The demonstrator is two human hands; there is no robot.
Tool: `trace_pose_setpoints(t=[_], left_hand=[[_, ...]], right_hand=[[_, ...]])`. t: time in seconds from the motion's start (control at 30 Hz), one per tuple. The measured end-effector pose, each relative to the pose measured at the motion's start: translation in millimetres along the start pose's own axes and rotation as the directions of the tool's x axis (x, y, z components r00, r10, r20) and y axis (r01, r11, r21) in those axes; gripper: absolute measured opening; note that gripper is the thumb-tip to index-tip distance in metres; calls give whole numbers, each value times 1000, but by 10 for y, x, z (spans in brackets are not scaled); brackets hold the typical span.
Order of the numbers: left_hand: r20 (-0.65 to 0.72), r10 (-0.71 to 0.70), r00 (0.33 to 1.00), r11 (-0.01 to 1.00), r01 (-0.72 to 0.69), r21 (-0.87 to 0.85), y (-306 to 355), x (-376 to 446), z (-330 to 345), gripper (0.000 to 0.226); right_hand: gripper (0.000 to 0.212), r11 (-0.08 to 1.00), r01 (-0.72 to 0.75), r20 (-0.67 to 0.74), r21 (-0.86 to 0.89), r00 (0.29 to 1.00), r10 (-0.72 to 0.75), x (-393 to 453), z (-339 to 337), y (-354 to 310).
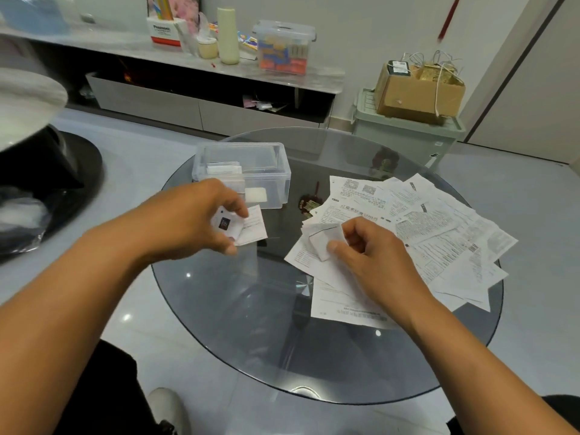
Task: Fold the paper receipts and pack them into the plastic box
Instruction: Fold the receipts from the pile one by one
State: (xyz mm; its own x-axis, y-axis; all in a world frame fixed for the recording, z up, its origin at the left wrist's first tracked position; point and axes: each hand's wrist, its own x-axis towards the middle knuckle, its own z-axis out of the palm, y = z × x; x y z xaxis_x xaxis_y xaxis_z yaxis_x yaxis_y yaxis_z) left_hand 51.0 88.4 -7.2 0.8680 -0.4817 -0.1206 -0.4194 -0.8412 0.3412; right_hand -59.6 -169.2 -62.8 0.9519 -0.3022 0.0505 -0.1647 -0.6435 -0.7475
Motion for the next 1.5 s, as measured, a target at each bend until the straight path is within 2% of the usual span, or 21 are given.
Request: trace_pose_setpoints(t=[0.1,0.2,0.27,0.33,0.4,0.43,0.5,0.57,0.7,0.83,0.87,1.0,1.07,1.13,1.2,1.27,1.3,1.4,1.5], left_hand=[[24,-45,999,990,41,138,-141,20,-1,29],[43,-57,997,991,52,125,-220,65,23,10],[17,-32,999,999,32,14,-209,64,39,11],[-85,-20,996,976,1,-220,-112,44,60,12],[-137,-40,990,881,-29,-471,42,14,99,11],[-114,-47,992,830,-24,-558,112,-3,130,9],[-24,-10,1000,772,-7,-636,231,-21,191,5],[50,67,996,738,-16,-675,317,-35,247,16],[97,113,989,656,-1,-755,486,-52,369,14],[-110,36,993,755,-99,-649,509,16,485,18],[-120,37,992,763,-105,-637,495,20,483,19],[62,155,986,642,-53,-765,467,-3,535,24],[38,166,985,619,-75,-782,472,-6,562,20],[-29,146,989,640,-117,-760,446,18,535,16],[-100,160,982,755,-187,-628,387,47,495,16],[-157,249,956,875,-292,-386,332,44,465,17],[-169,309,936,895,-347,-282,329,35,464,19],[-79,427,901,893,-433,-124,380,-6,503,26],[87,353,931,917,-326,-230,460,-94,495,34]], right_hand=[[17,999,-3,-6,42,1000,3,-17,34,-32],[21,975,-52,7,216,999,51,-9,53,-82],[22,924,-92,80,370,995,67,-23,67,-124],[19,848,-137,187,512,981,46,-57,71,-165],[20,771,-189,287,608,958,8,-102,89,-211],[18,745,-205,319,634,948,-11,-125,108,-233],[13,714,-213,342,667,939,-38,-148,151,-251],[14,692,-209,328,691,944,-43,-153,177,-254],[11,714,-155,246,683,969,-25,-146,195,-228],[20,743,-87,138,663,990,-8,-122,160,-221],[18,750,-66,122,658,992,-19,-119,147,-222],[18,815,-14,108,579,992,-59,-107,148,-157],[16,881,30,135,472,985,-107,-102,140,-121],[13,943,63,158,326,980,-120,-110,125,-105],[16,974,72,119,215,988,-100,-113,128,-98],[23,989,94,49,113,994,-100,-113,148,-123],[25,992,92,29,81,995,-94,-108,163,-128],[26,994,25,26,111,999,-28,-123,200,-138],[30,995,14,9,96,1000,-14,-139,222,-134]])
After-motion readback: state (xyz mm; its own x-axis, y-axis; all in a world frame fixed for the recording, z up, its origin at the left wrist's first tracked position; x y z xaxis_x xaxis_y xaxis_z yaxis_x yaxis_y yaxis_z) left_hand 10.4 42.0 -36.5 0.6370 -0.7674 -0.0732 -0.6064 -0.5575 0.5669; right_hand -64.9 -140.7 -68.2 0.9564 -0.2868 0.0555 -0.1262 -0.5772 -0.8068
